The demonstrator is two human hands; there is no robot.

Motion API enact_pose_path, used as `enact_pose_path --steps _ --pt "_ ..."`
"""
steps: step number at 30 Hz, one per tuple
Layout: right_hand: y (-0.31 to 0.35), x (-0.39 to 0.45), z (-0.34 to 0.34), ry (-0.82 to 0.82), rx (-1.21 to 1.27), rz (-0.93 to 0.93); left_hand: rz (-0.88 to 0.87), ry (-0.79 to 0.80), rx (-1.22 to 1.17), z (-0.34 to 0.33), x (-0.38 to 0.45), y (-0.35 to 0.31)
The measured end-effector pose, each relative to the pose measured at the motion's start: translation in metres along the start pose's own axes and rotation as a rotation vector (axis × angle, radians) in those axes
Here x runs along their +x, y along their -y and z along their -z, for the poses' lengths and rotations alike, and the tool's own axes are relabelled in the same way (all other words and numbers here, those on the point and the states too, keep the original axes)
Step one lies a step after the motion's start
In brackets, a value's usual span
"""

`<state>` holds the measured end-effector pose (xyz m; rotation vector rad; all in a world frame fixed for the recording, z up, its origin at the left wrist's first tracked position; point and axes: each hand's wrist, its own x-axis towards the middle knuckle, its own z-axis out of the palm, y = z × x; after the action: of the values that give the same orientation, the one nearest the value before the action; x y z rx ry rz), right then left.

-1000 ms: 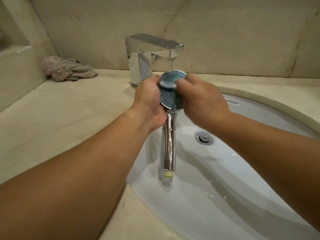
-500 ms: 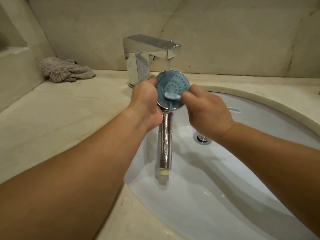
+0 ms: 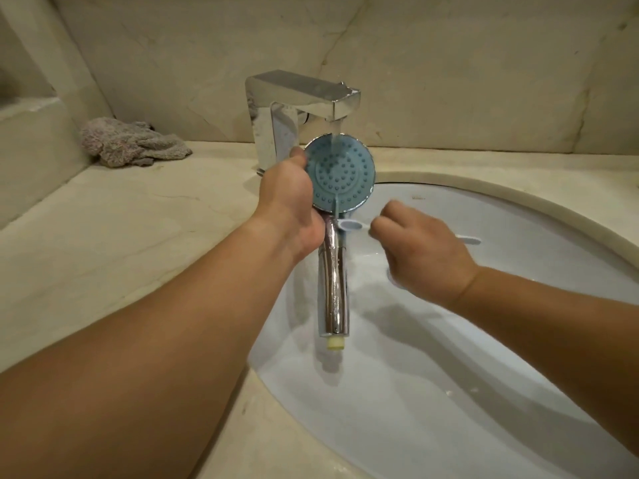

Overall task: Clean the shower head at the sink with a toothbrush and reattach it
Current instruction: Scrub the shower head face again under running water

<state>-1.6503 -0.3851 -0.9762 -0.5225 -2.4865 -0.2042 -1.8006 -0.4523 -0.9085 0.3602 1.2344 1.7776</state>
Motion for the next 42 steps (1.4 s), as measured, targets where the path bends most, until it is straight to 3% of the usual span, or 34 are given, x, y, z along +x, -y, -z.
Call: enact_pose_path --steps 7,19,22,24,28,32,36,40,42 --pt "-0.002 0.009 -0.001 0.011 -0.012 0.061 -0.022 -0.037 0.001 0.002 -0.001 -0.002" --pt "0.003 0.044 0.013 -0.189 0.068 -0.107 0.002 -0.018 -0.001 -0.001 -0.004 -0.001" --pt "0.011 0.024 -0.003 -0.124 0.074 -0.079 0.008 -0.036 -0.029 0.002 -0.003 -0.004" --pt "0.009 0.018 -0.002 -0.099 0.084 -0.131 -0.004 -0.039 -0.015 0.001 -0.003 -0.002" --pt "-0.002 0.052 0.019 -0.229 0.154 -0.349 -0.022 -0.025 -0.006 -0.004 -0.005 0.000" --pt "0.008 0.028 0.005 -0.171 0.099 -0.187 -0.016 -0.045 0.005 0.002 -0.002 -0.003" --pt "-0.002 0.030 0.007 -0.248 0.156 -0.378 -0.032 -0.043 -0.002 0.000 0.000 -0.001" --pt "0.014 0.016 -0.002 -0.144 0.087 -0.177 -0.028 -0.058 -0.008 0.002 0.001 -0.003" --pt "0.007 0.020 0.001 -0.152 0.119 -0.254 -0.041 -0.051 -0.005 0.002 0.001 -0.003"
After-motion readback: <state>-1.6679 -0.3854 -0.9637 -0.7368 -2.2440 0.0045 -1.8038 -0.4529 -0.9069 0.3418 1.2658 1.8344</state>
